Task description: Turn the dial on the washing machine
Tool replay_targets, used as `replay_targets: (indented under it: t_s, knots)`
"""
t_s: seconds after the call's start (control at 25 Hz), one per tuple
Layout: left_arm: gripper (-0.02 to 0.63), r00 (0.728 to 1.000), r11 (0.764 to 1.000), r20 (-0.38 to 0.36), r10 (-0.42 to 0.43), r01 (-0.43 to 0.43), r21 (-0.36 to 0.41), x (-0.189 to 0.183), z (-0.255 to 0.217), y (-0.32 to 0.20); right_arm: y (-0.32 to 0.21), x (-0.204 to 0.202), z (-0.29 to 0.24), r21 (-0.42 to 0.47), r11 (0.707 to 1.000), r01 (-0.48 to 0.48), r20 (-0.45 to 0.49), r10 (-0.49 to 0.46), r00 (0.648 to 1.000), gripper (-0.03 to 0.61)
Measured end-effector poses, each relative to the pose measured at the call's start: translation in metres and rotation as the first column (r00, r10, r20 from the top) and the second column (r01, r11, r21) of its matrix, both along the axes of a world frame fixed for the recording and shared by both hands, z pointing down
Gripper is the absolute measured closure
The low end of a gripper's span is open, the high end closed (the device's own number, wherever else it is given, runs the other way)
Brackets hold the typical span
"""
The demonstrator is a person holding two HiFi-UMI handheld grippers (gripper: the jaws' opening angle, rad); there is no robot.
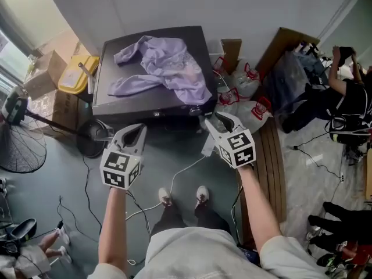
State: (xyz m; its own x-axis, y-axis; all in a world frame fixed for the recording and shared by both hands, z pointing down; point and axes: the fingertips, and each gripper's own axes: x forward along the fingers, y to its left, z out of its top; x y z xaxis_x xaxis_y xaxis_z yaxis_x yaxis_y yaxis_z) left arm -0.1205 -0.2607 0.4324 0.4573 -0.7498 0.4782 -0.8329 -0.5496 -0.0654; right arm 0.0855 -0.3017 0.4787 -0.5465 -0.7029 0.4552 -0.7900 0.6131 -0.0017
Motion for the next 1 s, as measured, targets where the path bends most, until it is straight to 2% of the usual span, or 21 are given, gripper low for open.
replay_targets:
  t_s: [0.32, 0.48, 0.64, 1.0]
  knots:
    - [0.604, 0.999, 0.997, -0.035, 0.0, -0.003, -0.074, -0.025, 0.045, -0.009, -0.029, -0.022, 0.074, -0.06, 0.995, -0.084, -0.048, 0.081, 0.996, 0.421]
    - [0.604, 0.999, 0.995, -0.033, 0.014, -0.017, -0.095, -0.024, 0.063, -0.013, -0.042, -0.03, 0.109, -0.091, 0.991, -0.103, -0.082, 0.095, 0.992, 0.342]
    - [0.604, 0.999, 0.993, -0.041, 0.012, -0.017, -0.116, -0.025, 0.083, -0.017, -0.058, -0.03, 0.139, -0.098, 0.983, -0.156, -0.124, 0.143, 0.982, 0.298]
    - [0.604, 0.999, 0.992, -0.045, 0.025, -0.03, -0.121, -0.029, 0.109, -0.011, -0.075, -0.043, 0.172, -0.08, 0.969, -0.234, -0.171, 0.218, 0.961, 0.291]
